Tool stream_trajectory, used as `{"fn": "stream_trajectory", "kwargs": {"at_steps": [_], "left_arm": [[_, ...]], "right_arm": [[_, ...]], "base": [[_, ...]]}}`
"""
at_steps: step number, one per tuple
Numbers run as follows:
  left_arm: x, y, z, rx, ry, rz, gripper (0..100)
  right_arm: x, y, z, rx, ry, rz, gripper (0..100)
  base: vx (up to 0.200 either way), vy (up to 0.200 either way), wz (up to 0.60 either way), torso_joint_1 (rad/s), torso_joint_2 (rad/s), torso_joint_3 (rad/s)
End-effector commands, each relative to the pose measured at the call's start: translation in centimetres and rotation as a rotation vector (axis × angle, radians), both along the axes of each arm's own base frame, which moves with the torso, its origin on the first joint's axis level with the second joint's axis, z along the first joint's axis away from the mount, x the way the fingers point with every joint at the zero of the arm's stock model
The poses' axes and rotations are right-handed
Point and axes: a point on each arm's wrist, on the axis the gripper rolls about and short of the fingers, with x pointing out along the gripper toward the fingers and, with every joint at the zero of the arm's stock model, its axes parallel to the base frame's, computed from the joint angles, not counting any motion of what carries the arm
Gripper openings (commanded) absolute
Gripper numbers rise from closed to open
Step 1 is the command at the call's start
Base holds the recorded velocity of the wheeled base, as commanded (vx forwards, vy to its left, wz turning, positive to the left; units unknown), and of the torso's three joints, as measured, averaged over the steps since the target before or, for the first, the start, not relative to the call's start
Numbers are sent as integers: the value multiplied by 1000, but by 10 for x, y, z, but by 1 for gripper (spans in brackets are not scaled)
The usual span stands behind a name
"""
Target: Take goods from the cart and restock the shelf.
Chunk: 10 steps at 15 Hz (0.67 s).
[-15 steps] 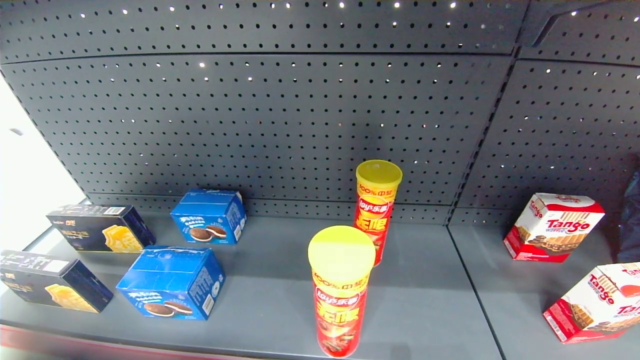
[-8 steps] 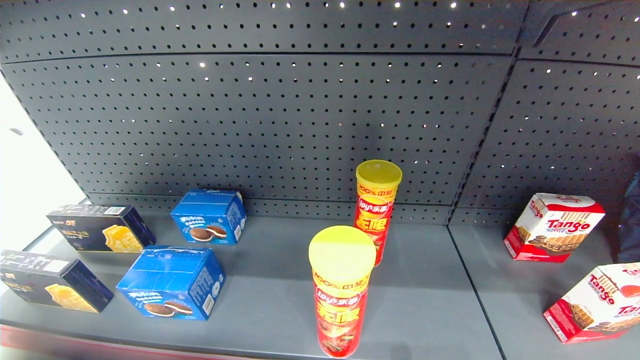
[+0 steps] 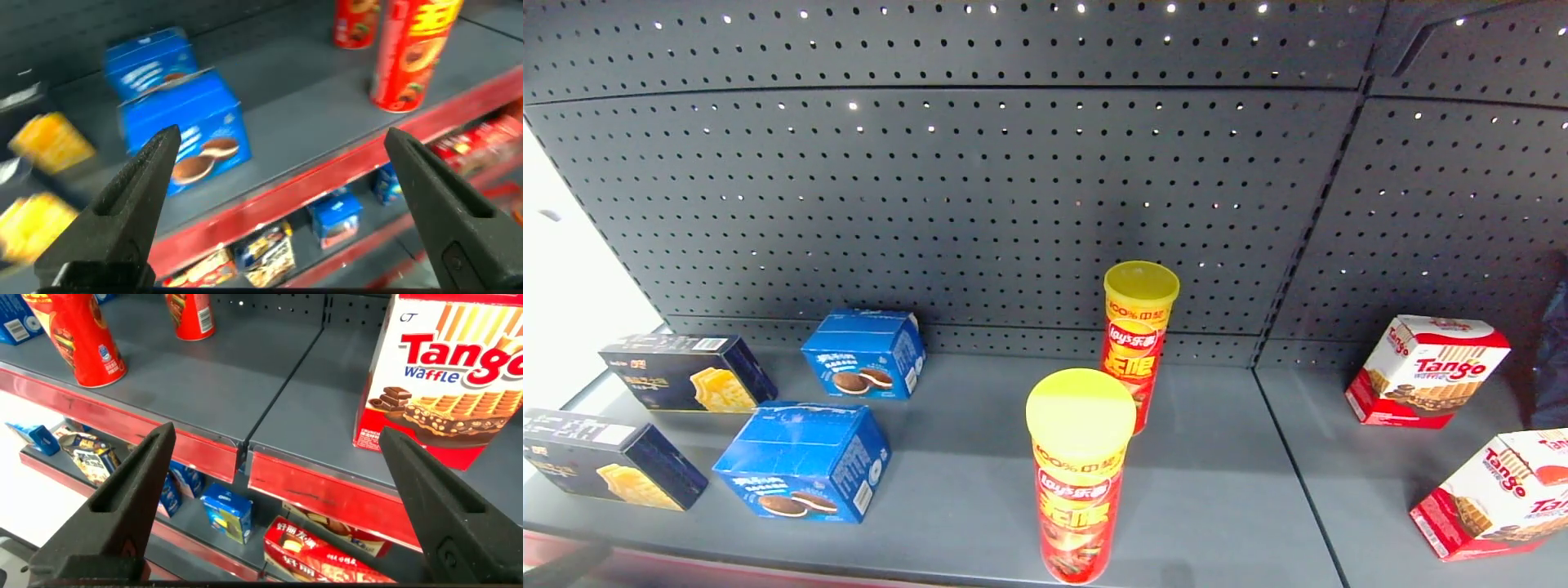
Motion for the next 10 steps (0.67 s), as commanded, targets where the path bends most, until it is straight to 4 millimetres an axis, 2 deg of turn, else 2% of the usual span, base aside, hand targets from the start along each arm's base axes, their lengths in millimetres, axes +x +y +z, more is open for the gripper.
{"fn": "stream_trajectory", "kwargs": {"at_steps": [1, 5, 6, 7, 10], "left_arm": [[35, -27, 8, 77, 141, -139, 100], [70, -64, 21, 83, 138, -248, 100], [70, -64, 21, 83, 138, -248, 100], [81, -81, 21, 67, 128, -293, 100], [100, -100, 19, 26, 184, -284, 100]], "right_arm": [[0, 0, 0, -1, 2, 0, 100], [0, 0, 0, -1, 2, 0, 100], [0, 0, 0, -1, 2, 0, 100], [0, 0, 0, -1, 2, 0, 100], [0, 0, 0, -1, 2, 0, 100]], "base": [[0, 0, 0, 0, 0, 0], [0, 0, 0, 0, 0, 0], [0, 0, 0, 0, 0, 0], [0, 0, 0, 0, 0, 0], [0, 0, 0, 0, 0, 0]]}}
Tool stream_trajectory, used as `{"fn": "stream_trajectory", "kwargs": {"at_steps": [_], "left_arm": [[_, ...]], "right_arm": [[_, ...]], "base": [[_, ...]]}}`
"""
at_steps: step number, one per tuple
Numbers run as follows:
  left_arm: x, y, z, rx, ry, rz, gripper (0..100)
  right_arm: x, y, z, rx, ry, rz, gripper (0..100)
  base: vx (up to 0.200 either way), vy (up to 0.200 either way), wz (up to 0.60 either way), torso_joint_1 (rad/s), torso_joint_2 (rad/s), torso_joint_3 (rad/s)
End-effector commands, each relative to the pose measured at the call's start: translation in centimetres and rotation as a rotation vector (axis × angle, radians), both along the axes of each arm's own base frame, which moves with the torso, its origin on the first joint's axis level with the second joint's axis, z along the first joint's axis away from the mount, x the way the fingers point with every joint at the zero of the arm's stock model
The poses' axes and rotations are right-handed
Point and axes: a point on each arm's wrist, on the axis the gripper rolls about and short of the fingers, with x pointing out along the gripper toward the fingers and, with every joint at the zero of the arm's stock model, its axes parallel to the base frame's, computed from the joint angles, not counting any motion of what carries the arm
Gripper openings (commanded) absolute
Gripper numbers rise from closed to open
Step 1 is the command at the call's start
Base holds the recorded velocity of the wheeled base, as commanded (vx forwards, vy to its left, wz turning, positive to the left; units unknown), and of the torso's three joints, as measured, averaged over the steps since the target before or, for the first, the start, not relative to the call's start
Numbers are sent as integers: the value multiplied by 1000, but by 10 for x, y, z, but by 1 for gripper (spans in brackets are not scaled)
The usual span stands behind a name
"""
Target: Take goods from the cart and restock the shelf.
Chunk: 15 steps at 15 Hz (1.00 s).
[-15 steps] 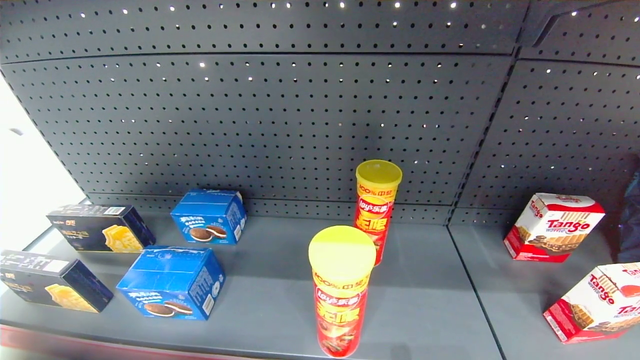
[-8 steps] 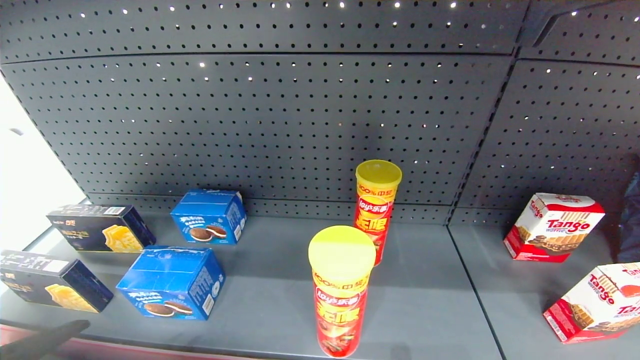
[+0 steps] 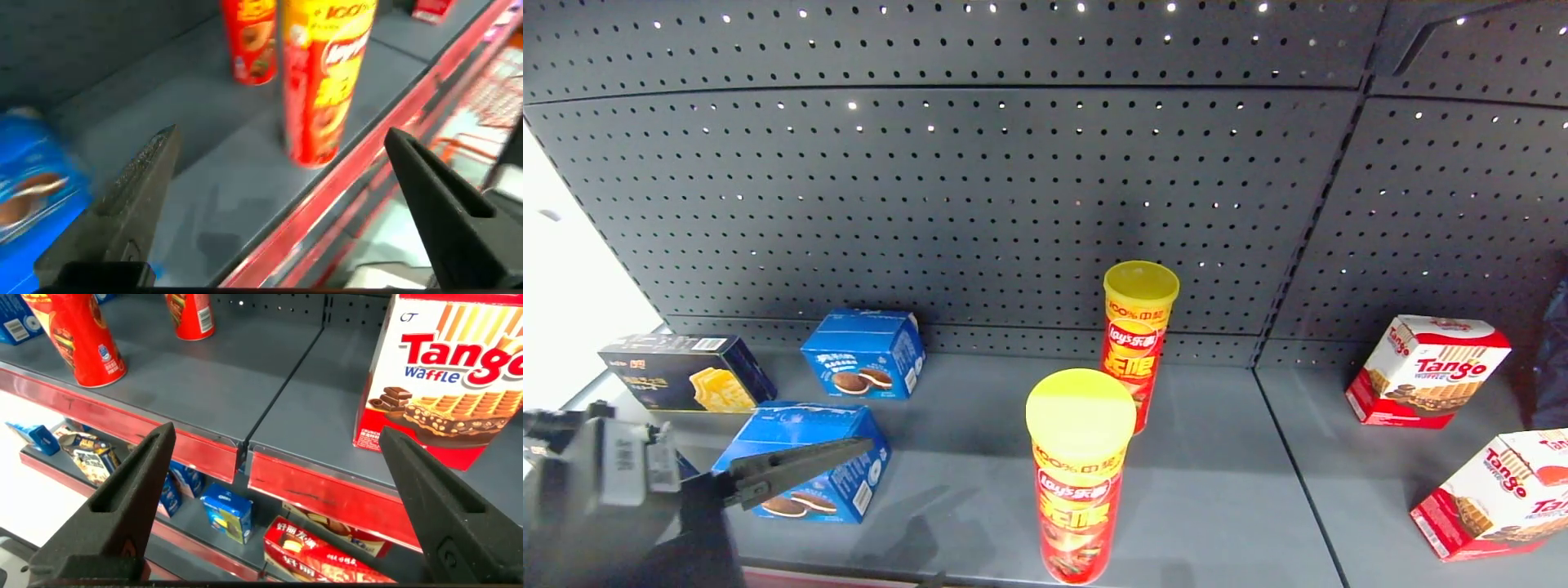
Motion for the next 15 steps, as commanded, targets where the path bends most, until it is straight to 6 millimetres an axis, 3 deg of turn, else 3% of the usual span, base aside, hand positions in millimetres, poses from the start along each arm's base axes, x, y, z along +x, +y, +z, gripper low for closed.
{"fn": "stream_trajectory", "kwargs": {"at_steps": [1, 5, 8, 15], "left_arm": [[26, -24, -7, 18, 89, 6, 100], [52, -29, -16, 45, 126, 80, 100], [64, -28, -30, 111, 158, 229, 100], [67, -34, -43, 177, 182, 332, 100]], "right_arm": [[0, 0, 0, -1, 2, 2, 100], [0, 0, 0, -1, 2, 1, 100], [0, 0, 0, -1, 2, 1, 100], [0, 0, 0, -1, 2, 1, 100]], "base": [[0, 0, 0, 0, 0, 0], [0, 0, 0, 0, 0, 0], [0, 0, 0, 0, 0, 0], [0, 0, 0, 0, 0, 0]]}}
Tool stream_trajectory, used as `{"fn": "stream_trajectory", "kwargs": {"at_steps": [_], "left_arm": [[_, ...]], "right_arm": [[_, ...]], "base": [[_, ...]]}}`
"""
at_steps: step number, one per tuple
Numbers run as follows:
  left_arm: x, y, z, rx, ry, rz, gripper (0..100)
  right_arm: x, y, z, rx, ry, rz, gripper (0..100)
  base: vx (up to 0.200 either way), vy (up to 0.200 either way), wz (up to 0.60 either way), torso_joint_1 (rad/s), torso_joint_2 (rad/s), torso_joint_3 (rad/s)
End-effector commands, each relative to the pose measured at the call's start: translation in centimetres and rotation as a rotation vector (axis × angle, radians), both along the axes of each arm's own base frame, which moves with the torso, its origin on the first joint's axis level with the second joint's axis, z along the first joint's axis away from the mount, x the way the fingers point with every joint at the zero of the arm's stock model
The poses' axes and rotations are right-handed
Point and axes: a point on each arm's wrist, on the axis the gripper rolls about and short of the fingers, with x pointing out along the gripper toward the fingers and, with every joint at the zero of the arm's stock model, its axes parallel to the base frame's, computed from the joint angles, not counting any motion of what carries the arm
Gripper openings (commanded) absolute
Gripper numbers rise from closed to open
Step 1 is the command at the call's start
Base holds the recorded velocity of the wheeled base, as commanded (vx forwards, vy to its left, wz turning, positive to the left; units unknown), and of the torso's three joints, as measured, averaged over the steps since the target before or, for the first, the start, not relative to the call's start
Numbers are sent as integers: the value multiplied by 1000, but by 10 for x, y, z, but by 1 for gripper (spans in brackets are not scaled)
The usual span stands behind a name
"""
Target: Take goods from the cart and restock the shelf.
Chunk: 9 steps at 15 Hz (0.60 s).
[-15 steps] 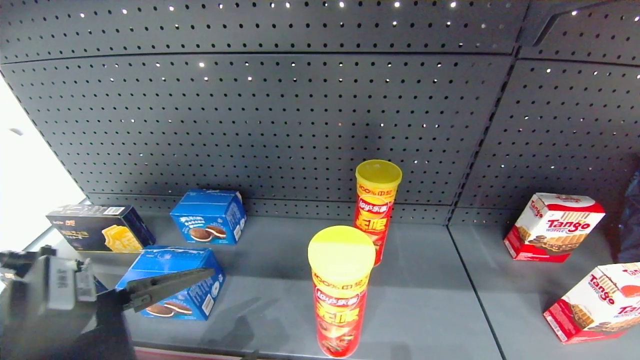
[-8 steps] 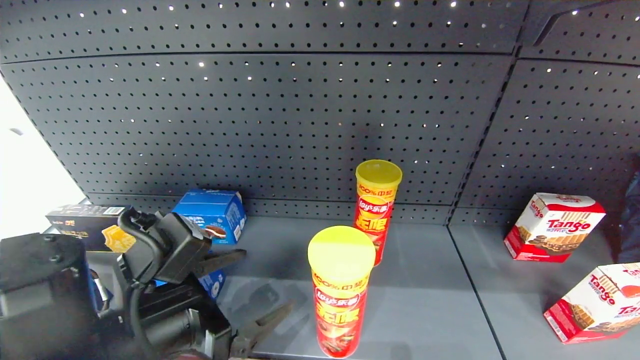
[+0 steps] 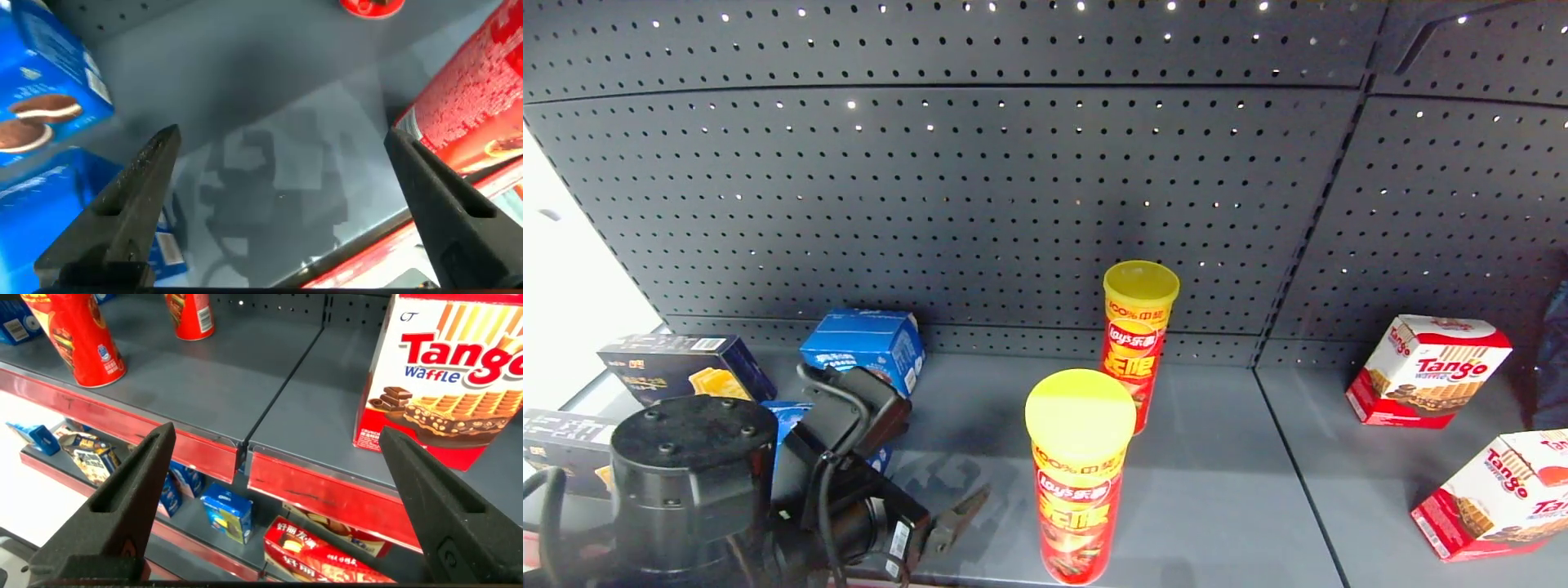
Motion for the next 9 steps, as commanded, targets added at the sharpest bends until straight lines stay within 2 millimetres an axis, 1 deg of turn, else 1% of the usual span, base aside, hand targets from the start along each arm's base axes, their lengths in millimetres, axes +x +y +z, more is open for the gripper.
{"fn": "stream_trajectory", "kwargs": {"at_steps": [1, 3, 7, 9], "left_arm": [[0, -6, -4, 6, 17, 4, 100], [-2, -13, -6, -18, 33, 29, 100], [0, -15, -13, -8, 55, 34, 100], [3, -18, -17, -32, 81, 52, 100]], "right_arm": [[0, 0, 0, -1, 1, 0, 100], [0, 0, 0, -1, 1, 0, 100], [0, 0, 0, -1, 1, 0, 100], [0, 0, 0, -1, 1, 0, 100]], "base": [[0, 0, 0, 0, 0, 0], [0, 0, 0, 0, 0, 0], [0, 0, 0, 0, 0, 0], [0, 0, 0, 0, 0, 0]]}}
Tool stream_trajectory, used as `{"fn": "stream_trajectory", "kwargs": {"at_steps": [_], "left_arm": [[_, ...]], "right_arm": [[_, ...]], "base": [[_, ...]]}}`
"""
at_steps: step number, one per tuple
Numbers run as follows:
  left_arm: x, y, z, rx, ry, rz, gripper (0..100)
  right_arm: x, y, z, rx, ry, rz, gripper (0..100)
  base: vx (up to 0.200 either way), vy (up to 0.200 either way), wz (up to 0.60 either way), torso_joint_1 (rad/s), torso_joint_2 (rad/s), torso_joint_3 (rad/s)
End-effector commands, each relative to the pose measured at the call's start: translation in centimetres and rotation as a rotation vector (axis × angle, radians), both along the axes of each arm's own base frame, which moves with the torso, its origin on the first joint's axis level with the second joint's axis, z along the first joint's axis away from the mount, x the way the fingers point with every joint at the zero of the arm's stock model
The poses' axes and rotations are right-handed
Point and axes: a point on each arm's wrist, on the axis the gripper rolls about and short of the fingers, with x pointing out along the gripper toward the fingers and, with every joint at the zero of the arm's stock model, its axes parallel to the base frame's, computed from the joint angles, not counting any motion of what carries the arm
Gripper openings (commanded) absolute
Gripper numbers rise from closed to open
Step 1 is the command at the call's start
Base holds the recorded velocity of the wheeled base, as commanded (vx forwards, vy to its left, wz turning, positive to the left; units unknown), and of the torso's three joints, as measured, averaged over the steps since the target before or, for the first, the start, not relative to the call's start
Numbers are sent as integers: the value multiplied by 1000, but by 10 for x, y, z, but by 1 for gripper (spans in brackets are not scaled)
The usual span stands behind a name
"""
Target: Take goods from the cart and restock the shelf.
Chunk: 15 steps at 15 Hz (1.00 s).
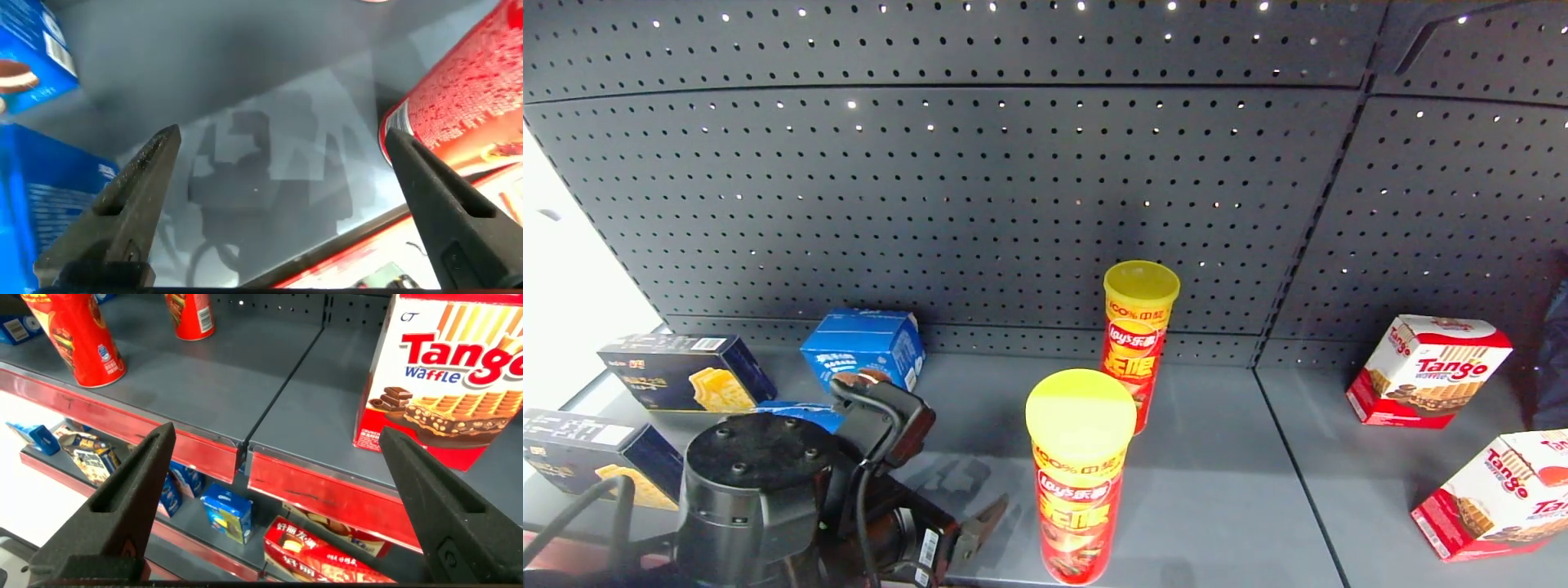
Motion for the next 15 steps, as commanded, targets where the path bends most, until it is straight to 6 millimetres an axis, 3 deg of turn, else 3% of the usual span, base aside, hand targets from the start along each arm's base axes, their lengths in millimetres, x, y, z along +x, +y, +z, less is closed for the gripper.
{"fn": "stream_trajectory", "kwargs": {"at_steps": [1, 9, 15], "left_arm": [[3, -4, -5, 0, 19, 4, 100], [19, -18, -17, 15, 34, 29, 100], [14, -28, -15, 3, 30, 3, 100]], "right_arm": [[0, 0, 0, -1, 1, 0, 100], [0, 0, 0, -1, 1, 0, 100], [0, 0, 0, -1, 1, 0, 100]], "base": [[0, 0, 0, 0, 0, 0], [0, 0, 0, 0, 0, 0], [0, 0, 0, 0, 0, 0]]}}
